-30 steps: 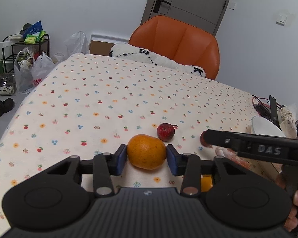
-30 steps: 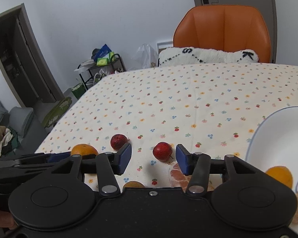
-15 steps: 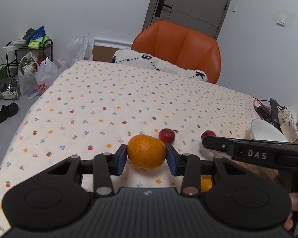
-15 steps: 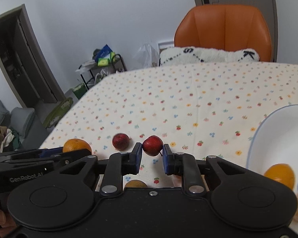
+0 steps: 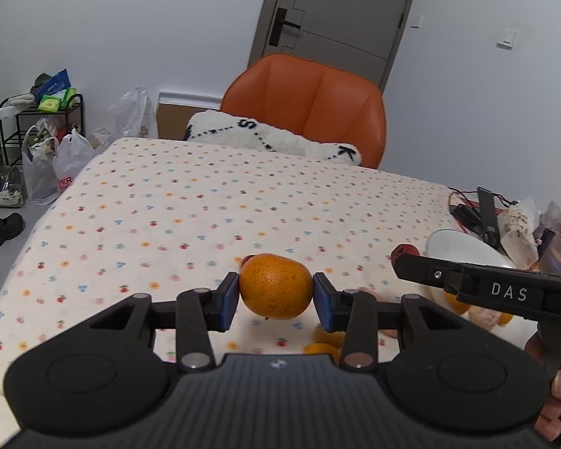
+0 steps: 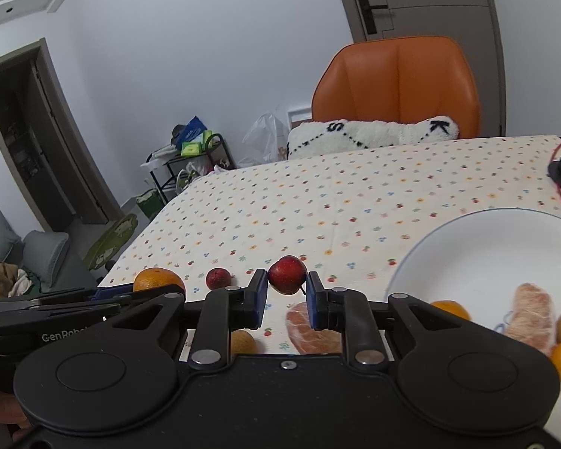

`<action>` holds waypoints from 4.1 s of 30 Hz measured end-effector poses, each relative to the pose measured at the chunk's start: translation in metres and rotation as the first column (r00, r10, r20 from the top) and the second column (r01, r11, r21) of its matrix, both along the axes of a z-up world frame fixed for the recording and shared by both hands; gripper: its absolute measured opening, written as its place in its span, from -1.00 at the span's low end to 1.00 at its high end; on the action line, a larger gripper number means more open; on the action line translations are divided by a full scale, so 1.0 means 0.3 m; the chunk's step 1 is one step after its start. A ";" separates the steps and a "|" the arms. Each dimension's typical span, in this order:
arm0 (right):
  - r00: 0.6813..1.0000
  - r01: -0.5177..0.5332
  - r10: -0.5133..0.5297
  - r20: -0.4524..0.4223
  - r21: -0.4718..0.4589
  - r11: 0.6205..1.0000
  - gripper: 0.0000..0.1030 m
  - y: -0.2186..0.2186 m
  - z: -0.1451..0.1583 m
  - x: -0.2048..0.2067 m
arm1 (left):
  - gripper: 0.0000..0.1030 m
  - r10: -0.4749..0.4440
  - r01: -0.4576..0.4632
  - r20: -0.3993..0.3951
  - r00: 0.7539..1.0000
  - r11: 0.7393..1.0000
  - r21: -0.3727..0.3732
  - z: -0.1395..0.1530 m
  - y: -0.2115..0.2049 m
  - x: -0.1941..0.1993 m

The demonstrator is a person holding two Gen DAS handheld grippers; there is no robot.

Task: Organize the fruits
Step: 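Carry the orange and red plum over the white plate and open both tools, then move the left tool to a small mandarin while the right tool approaches a pomelo segment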

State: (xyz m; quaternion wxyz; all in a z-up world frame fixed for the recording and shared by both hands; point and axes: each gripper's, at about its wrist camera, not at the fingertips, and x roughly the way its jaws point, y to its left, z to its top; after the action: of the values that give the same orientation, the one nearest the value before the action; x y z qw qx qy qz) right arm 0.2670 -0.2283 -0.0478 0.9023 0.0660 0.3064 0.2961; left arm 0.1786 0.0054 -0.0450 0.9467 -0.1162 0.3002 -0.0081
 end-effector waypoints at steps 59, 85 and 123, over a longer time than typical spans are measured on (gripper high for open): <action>0.939 0.345 -0.345 -0.002 -0.009 0.939 -0.51 -0.522 -0.023 -0.048 | -0.06 -0.281 0.281 -0.008 0.960 0.960 0.000 0.015 -0.471 0.094; 0.965 0.260 -0.260 0.031 -0.017 0.965 0.24 -0.306 0.005 -0.059 | 0.56 -0.071 0.071 0.005 0.997 0.997 0.005 0.036 -0.185 0.016; 0.996 0.084 -0.082 0.037 -0.053 0.995 0.29 -0.011 0.007 -0.108 | 0.58 0.069 -0.070 -0.017 0.997 0.997 -0.017 -0.008 0.088 -0.110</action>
State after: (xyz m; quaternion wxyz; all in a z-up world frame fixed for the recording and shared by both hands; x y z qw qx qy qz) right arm 0.2347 -0.2315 -0.0458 0.9205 0.0486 0.2956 0.2510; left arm 0.1456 0.0317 -0.0474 0.9428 -0.1349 0.3038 0.0232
